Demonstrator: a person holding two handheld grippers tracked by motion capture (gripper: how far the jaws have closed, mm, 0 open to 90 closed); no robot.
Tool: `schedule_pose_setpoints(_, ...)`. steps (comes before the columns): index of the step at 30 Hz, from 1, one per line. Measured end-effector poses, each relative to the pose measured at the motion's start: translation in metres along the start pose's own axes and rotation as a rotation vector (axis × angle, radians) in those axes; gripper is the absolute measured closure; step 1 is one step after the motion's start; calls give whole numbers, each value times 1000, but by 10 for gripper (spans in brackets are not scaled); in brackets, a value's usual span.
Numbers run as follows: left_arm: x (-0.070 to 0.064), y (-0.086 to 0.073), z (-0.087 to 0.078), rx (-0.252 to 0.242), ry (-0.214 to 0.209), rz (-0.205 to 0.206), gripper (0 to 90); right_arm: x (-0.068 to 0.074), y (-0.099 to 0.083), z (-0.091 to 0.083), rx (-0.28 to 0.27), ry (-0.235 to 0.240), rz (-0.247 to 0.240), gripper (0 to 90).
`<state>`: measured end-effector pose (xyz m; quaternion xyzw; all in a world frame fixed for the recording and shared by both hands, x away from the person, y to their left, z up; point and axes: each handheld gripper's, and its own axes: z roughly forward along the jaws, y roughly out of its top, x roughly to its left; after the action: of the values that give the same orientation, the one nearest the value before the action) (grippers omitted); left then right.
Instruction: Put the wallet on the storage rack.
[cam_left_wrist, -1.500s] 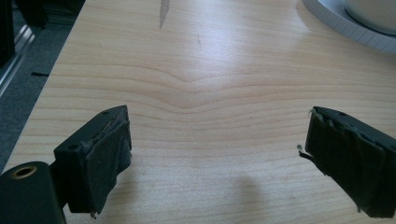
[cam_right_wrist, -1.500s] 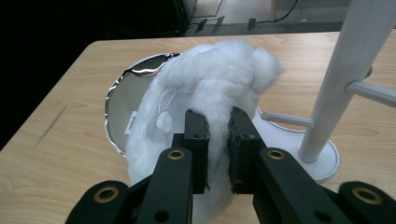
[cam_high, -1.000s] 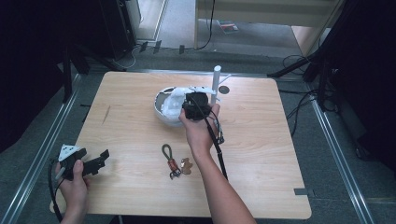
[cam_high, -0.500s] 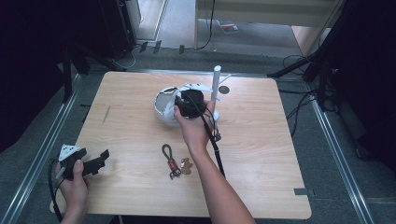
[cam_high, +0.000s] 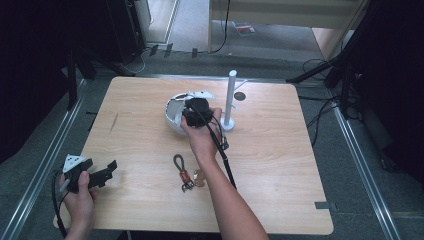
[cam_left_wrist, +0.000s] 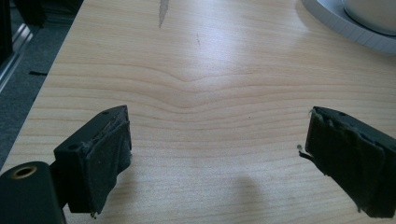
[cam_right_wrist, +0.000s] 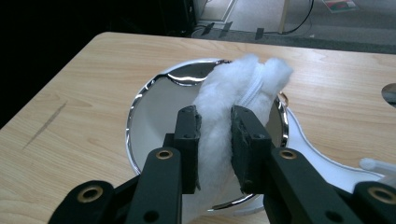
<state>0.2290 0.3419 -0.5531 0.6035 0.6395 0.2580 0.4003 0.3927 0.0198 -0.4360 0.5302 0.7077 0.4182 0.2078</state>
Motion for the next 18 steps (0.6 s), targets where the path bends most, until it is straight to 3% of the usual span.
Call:
schedule_pose_setpoints(8, 0, 0, 0, 4, 1, 6, 77, -6, 0, 1, 17, 28, 0, 717)
schedule_pose_setpoints(13, 0, 0, 0, 4, 0, 5, 77, -9, 0, -5, 10, 58, 12, 622)
schedule_pose_setpoints(18, 0, 0, 0, 4, 0, 5, 77, -10, -4, -16, 7, 89, -44, 523)
